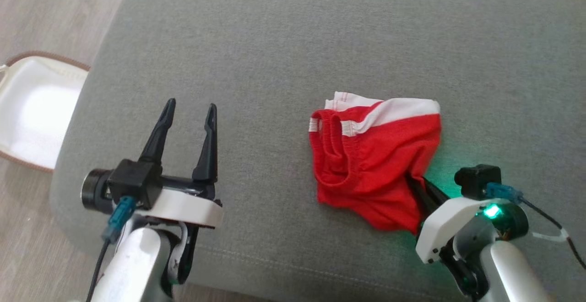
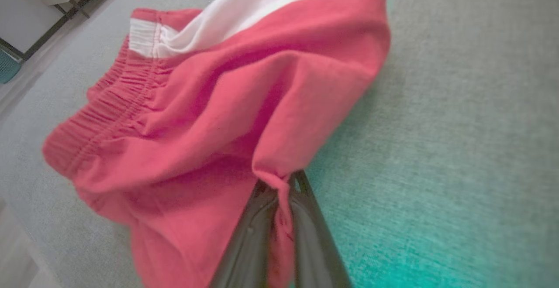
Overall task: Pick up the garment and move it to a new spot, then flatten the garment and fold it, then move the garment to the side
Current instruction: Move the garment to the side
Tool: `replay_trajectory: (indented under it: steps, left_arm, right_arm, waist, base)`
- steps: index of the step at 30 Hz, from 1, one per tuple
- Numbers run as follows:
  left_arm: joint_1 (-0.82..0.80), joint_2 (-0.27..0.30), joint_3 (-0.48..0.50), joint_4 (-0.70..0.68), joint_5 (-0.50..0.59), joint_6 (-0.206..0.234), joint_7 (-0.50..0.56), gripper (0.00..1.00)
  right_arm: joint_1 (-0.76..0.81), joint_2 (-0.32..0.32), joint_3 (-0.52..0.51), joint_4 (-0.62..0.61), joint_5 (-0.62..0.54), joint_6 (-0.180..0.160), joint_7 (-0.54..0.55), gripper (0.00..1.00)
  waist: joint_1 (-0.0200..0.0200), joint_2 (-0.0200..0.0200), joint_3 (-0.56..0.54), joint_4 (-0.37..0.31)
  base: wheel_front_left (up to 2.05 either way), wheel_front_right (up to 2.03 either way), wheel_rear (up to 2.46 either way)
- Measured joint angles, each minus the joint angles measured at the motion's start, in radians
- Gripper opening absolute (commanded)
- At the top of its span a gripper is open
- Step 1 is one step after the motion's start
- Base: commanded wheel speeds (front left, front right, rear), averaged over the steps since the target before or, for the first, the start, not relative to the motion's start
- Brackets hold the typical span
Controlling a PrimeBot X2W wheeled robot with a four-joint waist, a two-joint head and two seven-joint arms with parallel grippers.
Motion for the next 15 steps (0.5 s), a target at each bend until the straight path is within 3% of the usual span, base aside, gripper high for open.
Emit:
replay_trajectory:
  steps: [8,15]
  left_arm:
    - [0.002,0.002,0.008,-0.007,0.021,-0.018,0.0,1.0]
    - [-0.002,0.011,0.003,-0.023,0.031,-0.031,-0.006,1.0]
  right_arm:
    - [0.012,-0.048,0.024,-0.076,-0.019,0.0,-0.013,0.0]
    - [-0.005,-0.134,0.069,-0.086,0.004,0.0,-0.013,0.0]
  waist:
    - [0.0,0.0,-0.009,-0.091]
    - [0.0,0.0,0.003,-0.261]
  base:
    - [0.0,0.0,0.0]
    - [0.0,0.0,0.0]
